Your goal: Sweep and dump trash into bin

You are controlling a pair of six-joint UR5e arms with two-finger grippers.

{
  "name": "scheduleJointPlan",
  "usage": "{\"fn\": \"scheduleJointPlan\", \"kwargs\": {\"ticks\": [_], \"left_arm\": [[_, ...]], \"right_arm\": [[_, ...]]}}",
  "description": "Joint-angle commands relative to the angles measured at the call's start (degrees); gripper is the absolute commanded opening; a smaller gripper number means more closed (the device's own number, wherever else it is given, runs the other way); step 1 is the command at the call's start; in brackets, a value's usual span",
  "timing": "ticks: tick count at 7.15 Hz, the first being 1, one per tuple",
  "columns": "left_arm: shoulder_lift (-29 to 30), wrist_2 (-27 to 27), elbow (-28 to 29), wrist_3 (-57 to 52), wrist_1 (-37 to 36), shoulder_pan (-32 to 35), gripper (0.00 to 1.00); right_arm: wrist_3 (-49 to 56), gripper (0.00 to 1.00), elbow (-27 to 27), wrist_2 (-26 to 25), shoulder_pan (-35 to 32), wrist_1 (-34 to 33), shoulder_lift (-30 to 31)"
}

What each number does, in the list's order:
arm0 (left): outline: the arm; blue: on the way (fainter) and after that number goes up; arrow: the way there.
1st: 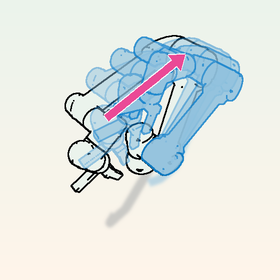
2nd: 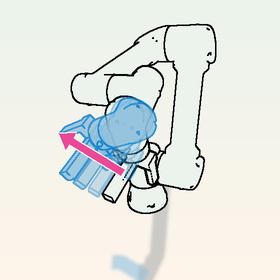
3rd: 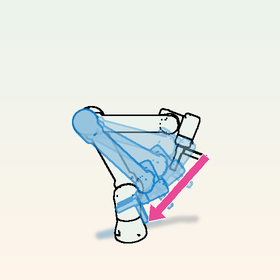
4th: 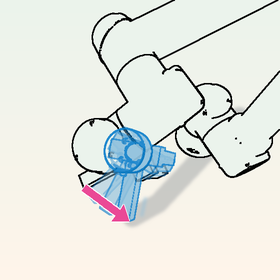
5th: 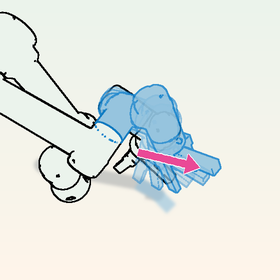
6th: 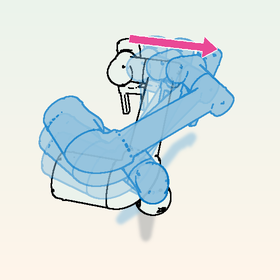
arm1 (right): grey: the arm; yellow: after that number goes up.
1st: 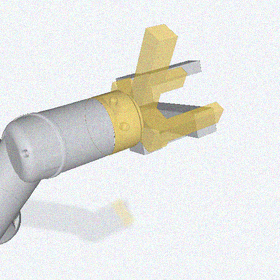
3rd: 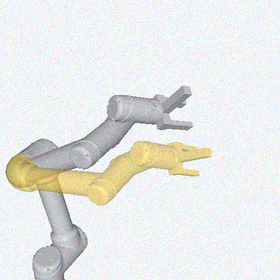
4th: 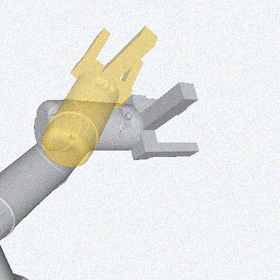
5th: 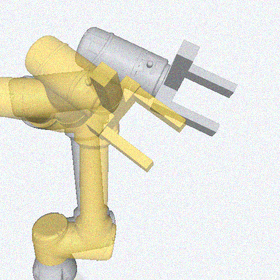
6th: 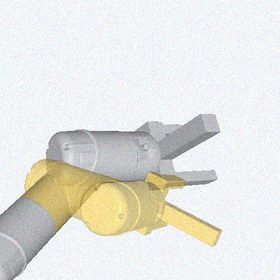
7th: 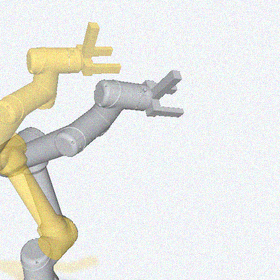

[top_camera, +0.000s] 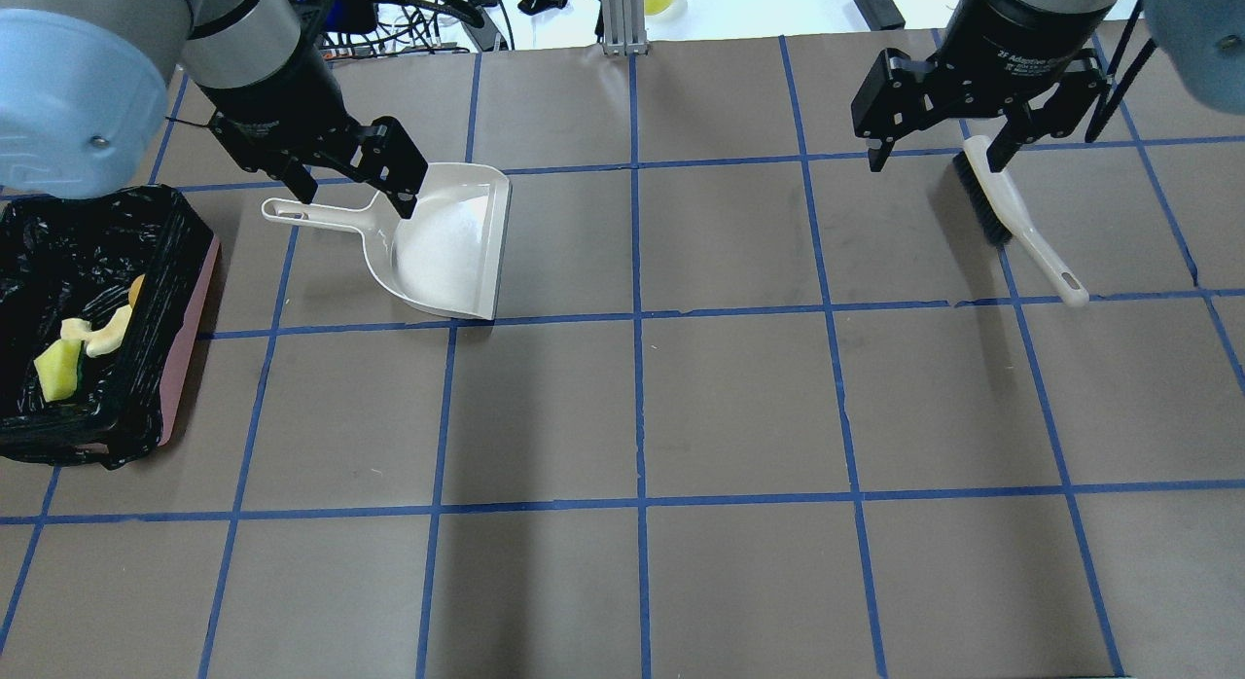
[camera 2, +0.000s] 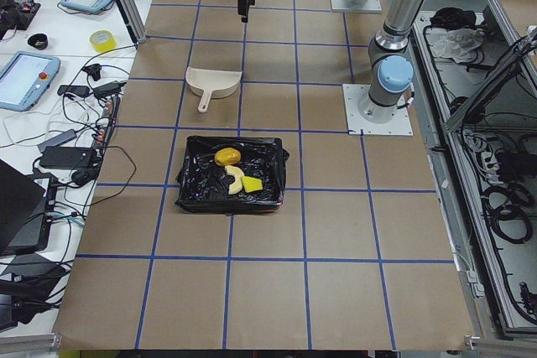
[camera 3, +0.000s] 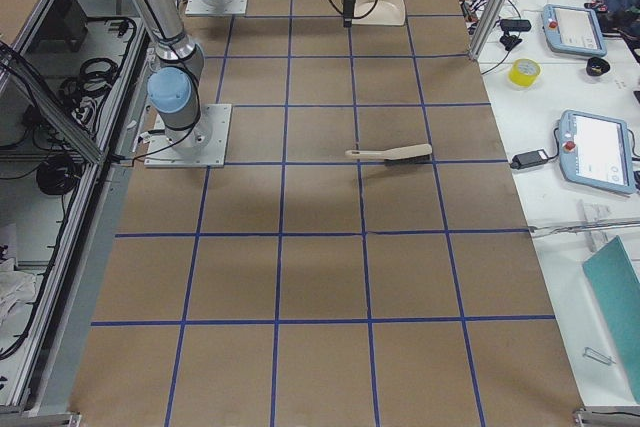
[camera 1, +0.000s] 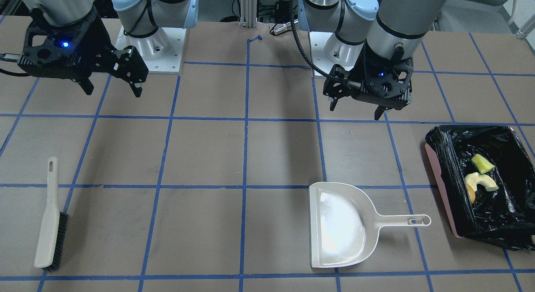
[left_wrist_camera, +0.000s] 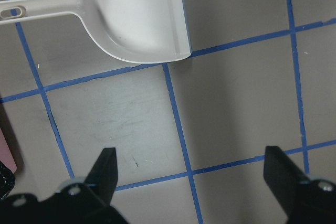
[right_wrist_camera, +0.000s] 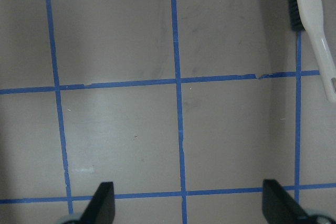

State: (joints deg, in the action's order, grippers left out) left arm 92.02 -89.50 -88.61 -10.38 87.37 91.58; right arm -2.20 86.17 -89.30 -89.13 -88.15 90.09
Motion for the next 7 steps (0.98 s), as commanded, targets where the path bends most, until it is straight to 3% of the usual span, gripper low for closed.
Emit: {"fn": "scheduleJointPlan", "kwargs": {"ticks": [1, 7], "left_arm": [[-0.5, -0.1, -0.1, 1.6, 0.2, 0.0, 1.0], [-1.5, -0.6, 0.0, 3.4, 0.1, 0.1, 1.0]], "right_arm": [[0.0, 1.0, 0.0, -0.3, 0.0, 0.0, 0.0], [0.0, 1.0, 0.0, -0.1, 0.0, -0.1, 0.0]]}}
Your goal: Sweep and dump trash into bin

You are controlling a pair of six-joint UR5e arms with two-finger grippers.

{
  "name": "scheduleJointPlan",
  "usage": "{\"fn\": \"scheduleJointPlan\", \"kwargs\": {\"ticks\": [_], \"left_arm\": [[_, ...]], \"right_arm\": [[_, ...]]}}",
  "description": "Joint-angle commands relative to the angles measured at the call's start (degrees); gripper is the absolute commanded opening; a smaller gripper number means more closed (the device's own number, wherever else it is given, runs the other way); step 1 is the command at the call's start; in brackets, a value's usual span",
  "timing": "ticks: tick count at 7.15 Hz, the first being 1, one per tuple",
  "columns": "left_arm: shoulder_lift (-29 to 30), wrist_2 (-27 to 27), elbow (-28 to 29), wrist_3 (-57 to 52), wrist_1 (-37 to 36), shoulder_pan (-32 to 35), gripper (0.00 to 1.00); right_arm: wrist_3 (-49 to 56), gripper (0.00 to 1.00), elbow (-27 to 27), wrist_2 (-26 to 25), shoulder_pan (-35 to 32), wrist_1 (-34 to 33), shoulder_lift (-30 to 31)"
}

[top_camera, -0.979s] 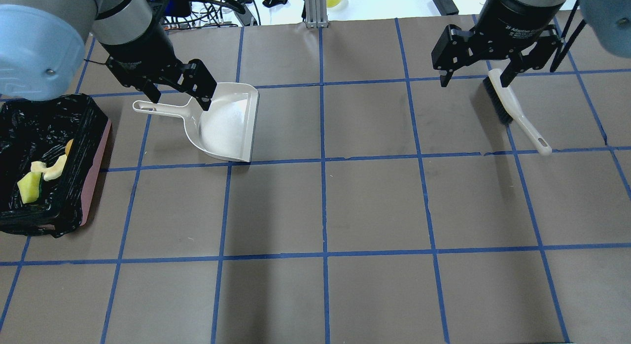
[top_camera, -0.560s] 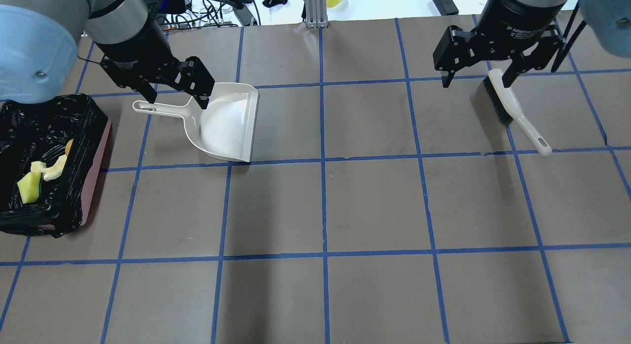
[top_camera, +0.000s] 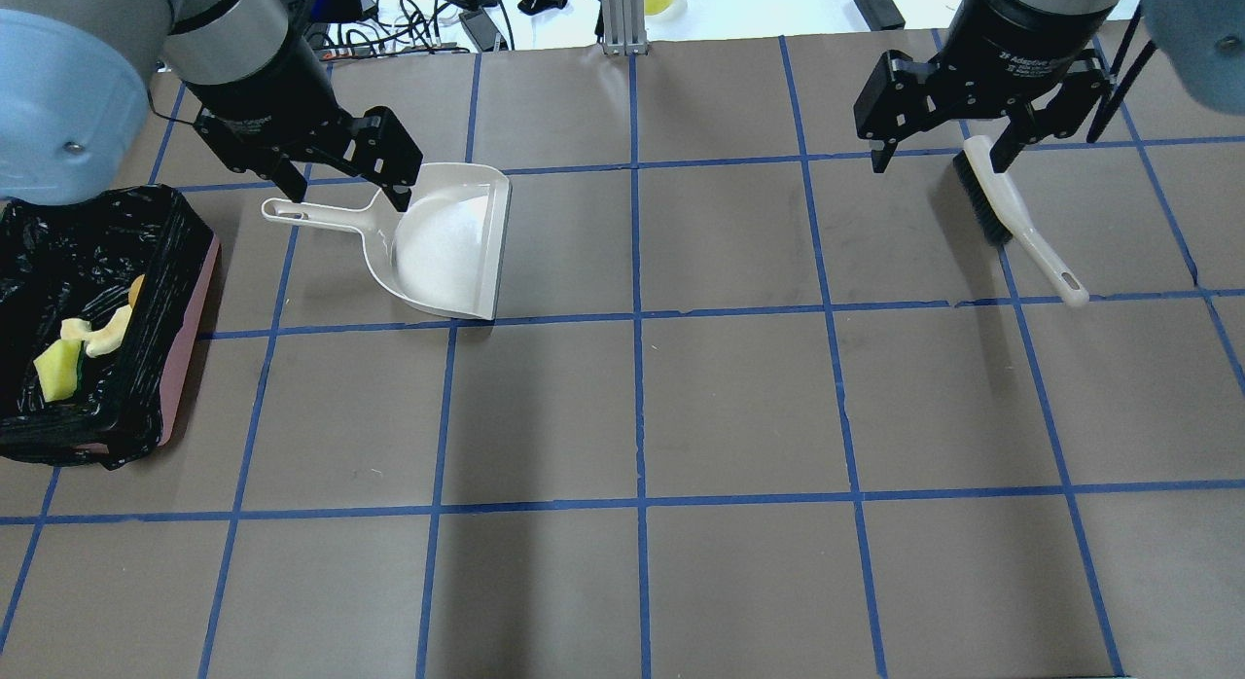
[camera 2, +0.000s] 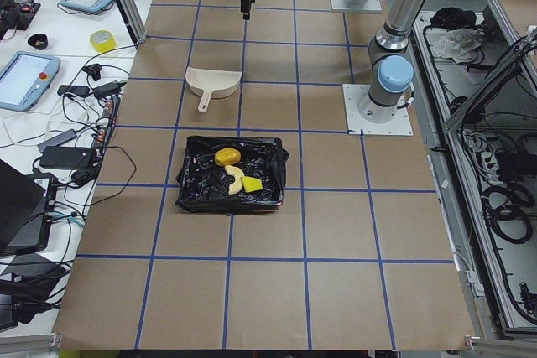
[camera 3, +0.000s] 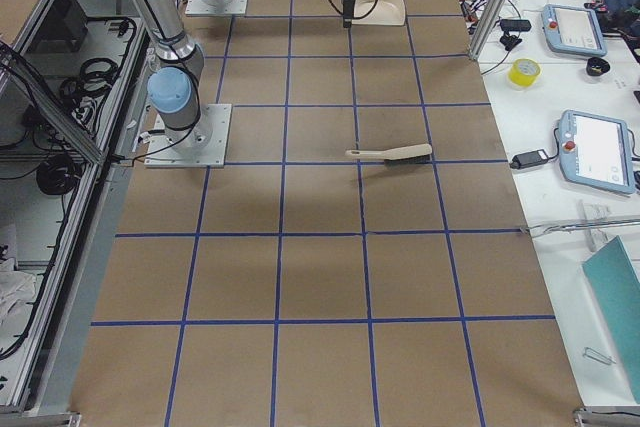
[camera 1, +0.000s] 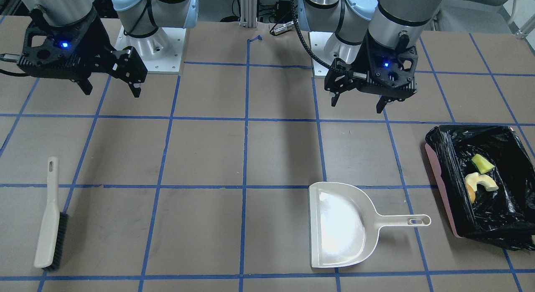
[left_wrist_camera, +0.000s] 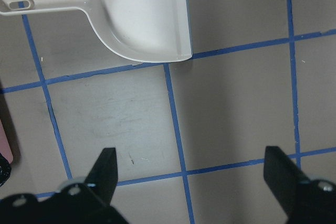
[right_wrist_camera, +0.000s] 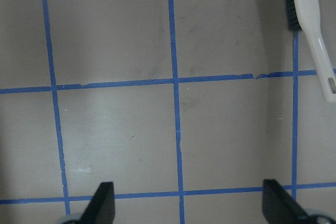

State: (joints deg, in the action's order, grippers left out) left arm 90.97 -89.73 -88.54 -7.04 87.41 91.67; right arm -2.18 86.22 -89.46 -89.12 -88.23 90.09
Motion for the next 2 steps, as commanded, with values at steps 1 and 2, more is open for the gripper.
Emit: {"fn": "scheduleJointPlan", "kwargs": {"ticks": [1, 2], "left_arm": [[-0.4, -0.4, -0.1, 0.1, 0.1, 0.0, 1.0], [-1.0, 0.0, -0.7, -0.5, 0.1, 0.0, 1.0]], "right_arm": [[0.0, 1.0, 0.0, -0.1, 0.0, 0.1, 0.0], [0.0, 1.0, 0.0, 0.1, 0.0, -0.1, 0.0]]}}
